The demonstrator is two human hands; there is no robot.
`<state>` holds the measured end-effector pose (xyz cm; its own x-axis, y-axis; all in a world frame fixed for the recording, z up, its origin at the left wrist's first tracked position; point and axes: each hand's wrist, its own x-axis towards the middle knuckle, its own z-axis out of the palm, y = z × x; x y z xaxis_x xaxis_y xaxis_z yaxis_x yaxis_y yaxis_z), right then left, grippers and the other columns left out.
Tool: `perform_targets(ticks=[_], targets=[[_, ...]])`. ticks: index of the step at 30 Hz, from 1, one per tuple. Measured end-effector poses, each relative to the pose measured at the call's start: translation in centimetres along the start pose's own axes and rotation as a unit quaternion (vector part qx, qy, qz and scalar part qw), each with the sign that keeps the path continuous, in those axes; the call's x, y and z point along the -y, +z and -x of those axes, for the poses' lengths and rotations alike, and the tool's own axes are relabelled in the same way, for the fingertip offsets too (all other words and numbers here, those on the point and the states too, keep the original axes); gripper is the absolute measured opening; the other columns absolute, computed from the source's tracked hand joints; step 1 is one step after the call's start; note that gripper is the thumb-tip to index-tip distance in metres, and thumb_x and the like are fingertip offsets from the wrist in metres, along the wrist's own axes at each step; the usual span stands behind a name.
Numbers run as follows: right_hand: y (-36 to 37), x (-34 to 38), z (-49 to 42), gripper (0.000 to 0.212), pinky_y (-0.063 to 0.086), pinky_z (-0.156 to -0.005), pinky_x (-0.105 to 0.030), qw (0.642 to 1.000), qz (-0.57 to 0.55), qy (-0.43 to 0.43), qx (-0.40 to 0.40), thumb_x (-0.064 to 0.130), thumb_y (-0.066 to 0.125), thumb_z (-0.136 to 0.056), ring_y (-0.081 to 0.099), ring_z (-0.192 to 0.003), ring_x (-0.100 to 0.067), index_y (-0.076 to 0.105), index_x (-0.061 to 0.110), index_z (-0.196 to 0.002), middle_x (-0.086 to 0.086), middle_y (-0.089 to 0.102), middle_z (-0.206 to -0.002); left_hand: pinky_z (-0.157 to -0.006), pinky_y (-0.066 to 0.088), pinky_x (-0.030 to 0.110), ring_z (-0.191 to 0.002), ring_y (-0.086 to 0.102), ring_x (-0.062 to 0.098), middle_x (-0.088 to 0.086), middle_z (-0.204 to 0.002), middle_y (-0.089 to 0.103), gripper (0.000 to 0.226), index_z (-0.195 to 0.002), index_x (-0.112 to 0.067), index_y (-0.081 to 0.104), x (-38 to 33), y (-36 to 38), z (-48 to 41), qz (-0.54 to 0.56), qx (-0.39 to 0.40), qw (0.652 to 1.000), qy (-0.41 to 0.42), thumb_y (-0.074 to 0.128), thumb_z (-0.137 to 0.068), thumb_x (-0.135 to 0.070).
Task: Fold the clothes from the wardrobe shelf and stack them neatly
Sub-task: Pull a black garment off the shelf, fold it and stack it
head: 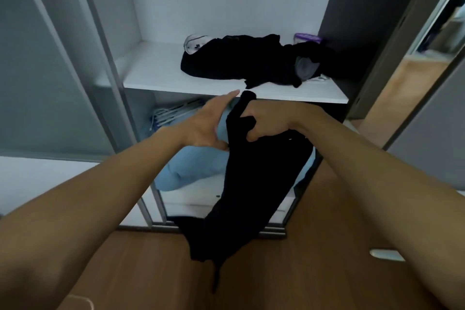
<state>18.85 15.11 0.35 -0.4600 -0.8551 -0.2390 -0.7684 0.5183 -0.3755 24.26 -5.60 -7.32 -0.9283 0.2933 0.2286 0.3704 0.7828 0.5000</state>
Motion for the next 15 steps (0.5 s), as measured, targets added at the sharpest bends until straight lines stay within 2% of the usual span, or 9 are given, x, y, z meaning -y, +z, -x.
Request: perform_targets(ticks=[3, 5, 7, 8, 9, 10, 11, 13, 15], targets=[[1.5, 3.9, 0.7, 0.028, 0.042, -0.054, -0.029, 1.000, 0.014, -0.013, -0.005, 0.010, 0.067, -0.083, 0.047, -0.049, -0.005, 0.053, 0.024, -0.063, 0.011, 0.051, -0.058, -0.122, 0.013, 0.049, -0.153, 0.003, 0.019, -0.004, -0.165, 0.012, 0.127, -0.156, -0.035, 0.009, -1.1, -2.6, 2.9, -0.050, 0.015, 0.998, 0.023, 0.092, -0.060, -0.036], [2.5, 6.2, 0.9, 0.027, 0.039, -0.052, -0.031, 0.999, 0.023, -0.019, -0.018, 0.009, 0.066, -0.082, 0.045, -0.046, -0.006, 0.053, 0.019, -0.061, 0.011, 0.049, -0.054, -0.121, 0.005, 0.045, -0.152, -0.003, 0.014, -0.010, -0.165, 0.011, 0.102, -0.149, -0.033, 0.033, -1.2, -4.0, 5.1, -0.115, 0.059, 0.991, 0.014, 0.090, -0.065, -0.041], [3.2, 8.1, 0.9, 0.027, 0.036, -0.047, -0.026, 0.999, 0.041, -0.017, -0.031, 0.010, 0.067, -0.080, 0.044, -0.044, -0.007, 0.052, 0.017, -0.060, 0.007, 0.048, -0.054, -0.121, 0.011, 0.037, -0.149, 0.018, 0.017, -0.007, -0.157, 0.035, 0.073, -0.134, -0.026, 0.056, -1.0, -5.0, 7.5, -0.171, 0.101, 0.980, -0.013, 0.081, -0.072, -0.053], [3.4, 8.9, 0.8, 0.027, 0.034, -0.045, -0.024, 0.998, 0.055, -0.008, -0.039, 0.011, 0.068, -0.080, 0.044, -0.044, -0.007, 0.051, 0.017, -0.060, 0.005, 0.049, -0.055, -0.113, 0.025, 0.027, -0.137, 0.042, 0.019, -0.007, -0.139, 0.056, 0.057, -0.120, -0.024, 0.064, -0.9, -5.5, 8.7, -0.168, 0.117, 0.978, -0.037, 0.076, -0.076, -0.057], [3.5, 9.5, 0.7, 0.026, 0.035, -0.047, -0.025, 0.996, 0.070, 0.006, -0.049, 0.012, 0.069, -0.079, 0.045, -0.047, -0.009, 0.051, 0.016, -0.061, 0.003, 0.050, -0.058, -0.093, 0.039, 0.018, -0.110, 0.062, 0.015, -0.011, -0.108, 0.069, 0.040, -0.101, -0.024, 0.069, -0.8, -5.7, 9.8, -0.143, 0.127, 0.980, -0.062, 0.072, -0.080, -0.058], [3.6, 10.1, 0.6, 0.023, 0.037, -0.050, -0.028, 0.995, 0.083, 0.020, -0.058, 0.014, 0.070, -0.078, 0.049, -0.051, -0.012, 0.052, 0.016, -0.063, 0.002, 0.052, -0.062, -0.070, 0.040, 0.017, -0.079, 0.066, 0.007, -0.015, -0.077, 0.068, 0.033, -0.080, -0.023, 0.067, -0.8, -5.9, 10.8, -0.115, 0.134, 0.981, -0.080, 0.069, -0.084, -0.056], [3.7, 10.6, 0.6, 0.022, 0.038, -0.053, -0.031, 0.993, 0.093, 0.035, -0.068, 0.016, 0.071, -0.077, 0.052, -0.055, -0.015, 0.053, 0.016, -0.064, 0.001, 0.054, -0.065, -0.059, 0.037, 0.021, -0.058, 0.059, 0.002, -0.013, -0.060, 0.059, 0.037, -0.066, -0.023, 0.061, -0.9, -6.0, 11.6, -0.099, 0.137, 0.981, -0.095, 0.066, -0.087, -0.053], [3.9, 11.6, 0.6, 0.023, 0.038, -0.055, -0.030, 0.988, 0.116, 0.058, -0.083, 0.022, 0.073, -0.074, 0.056, -0.062, -0.018, 0.053, 0.023, -0.063, 0.002, 0.057, -0.069, -0.057, 0.036, 0.028, -0.046, 0.048, 0.004, -0.010, -0.055, 0.050, 0.045, -0.059, -0.020, 0.051, -1.3, -6.0, 12.9, -0.087, 0.133, 0.980, -0.120, 0.060, -0.094, -0.048], [3.9, 12.4, 0.6, 0.023, 0.035, -0.054, -0.029, 0.983, 0.143, 0.072, -0.094, 0.031, 0.075, -0.073, 0.057, -0.065, -0.016, 0.055, 0.027, -0.063, 0.005, 0.060, -0.071, -0.060, 0.038, 0.031, -0.050, 0.048, 0.011, -0.004, -0.060, 0.050, 0.042, -0.063, -0.016, 0.051, -1.9, -6.3, 13.8, -0.068, 0.133, 0.980, -0.128, 0.057, -0.097, -0.041]])
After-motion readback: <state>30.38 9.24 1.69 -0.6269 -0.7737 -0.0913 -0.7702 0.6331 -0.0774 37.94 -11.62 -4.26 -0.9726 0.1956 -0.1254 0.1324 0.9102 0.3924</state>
